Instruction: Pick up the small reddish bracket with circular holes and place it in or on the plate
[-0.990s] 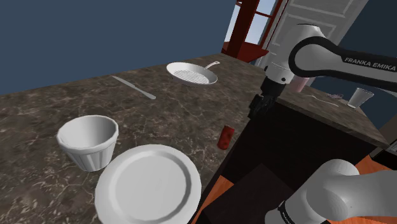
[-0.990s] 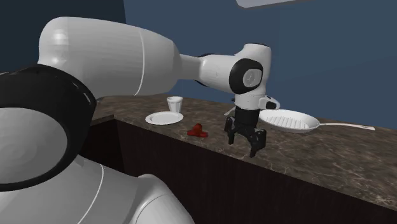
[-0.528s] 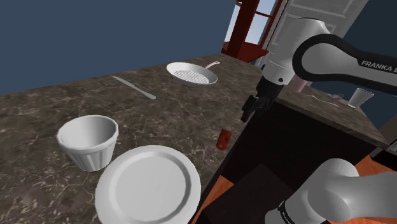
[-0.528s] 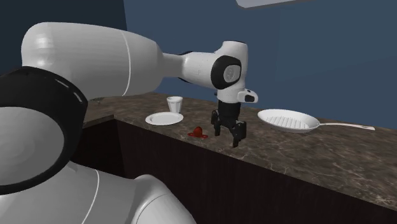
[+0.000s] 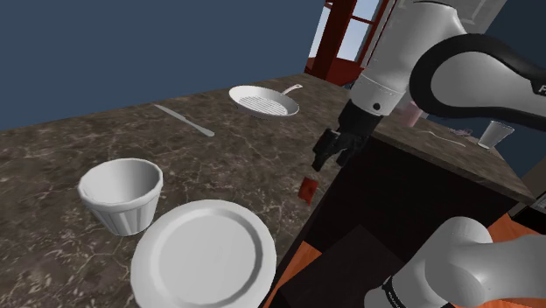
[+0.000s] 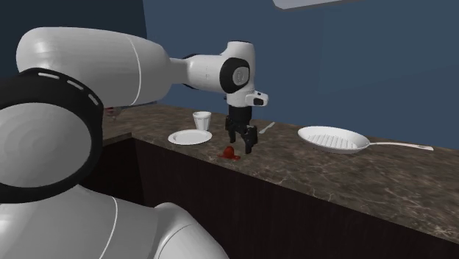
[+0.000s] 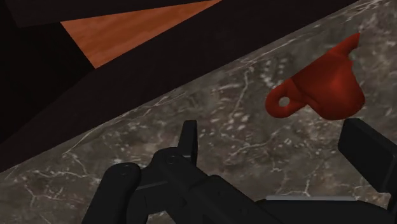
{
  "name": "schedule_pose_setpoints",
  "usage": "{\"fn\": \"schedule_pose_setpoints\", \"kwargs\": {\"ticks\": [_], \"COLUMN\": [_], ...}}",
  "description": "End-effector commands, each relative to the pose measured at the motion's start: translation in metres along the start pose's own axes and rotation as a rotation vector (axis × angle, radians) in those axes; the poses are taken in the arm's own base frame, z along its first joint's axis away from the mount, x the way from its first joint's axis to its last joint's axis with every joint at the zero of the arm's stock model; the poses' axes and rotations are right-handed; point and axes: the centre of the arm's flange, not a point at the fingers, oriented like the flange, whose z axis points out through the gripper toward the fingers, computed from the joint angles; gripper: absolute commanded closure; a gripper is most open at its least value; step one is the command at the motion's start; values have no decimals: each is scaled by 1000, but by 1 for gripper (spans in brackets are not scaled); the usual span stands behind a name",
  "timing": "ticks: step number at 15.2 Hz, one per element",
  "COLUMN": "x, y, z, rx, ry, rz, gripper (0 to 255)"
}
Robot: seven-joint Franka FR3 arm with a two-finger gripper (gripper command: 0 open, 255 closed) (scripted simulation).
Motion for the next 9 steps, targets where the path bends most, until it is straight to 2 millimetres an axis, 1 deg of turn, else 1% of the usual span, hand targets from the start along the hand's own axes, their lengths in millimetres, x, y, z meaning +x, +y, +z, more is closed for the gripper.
{"fn": "schedule_pose_setpoints", "kwargs": {"ticks": [1,2,9], "x": [-9,-12,-11], "y": [-30,-41,-42], "z": [-4,-5,32], "rx": [5,7,7], "ry": [15,21,21], "rz": [13,17,17], "gripper": [0,0,0]}}
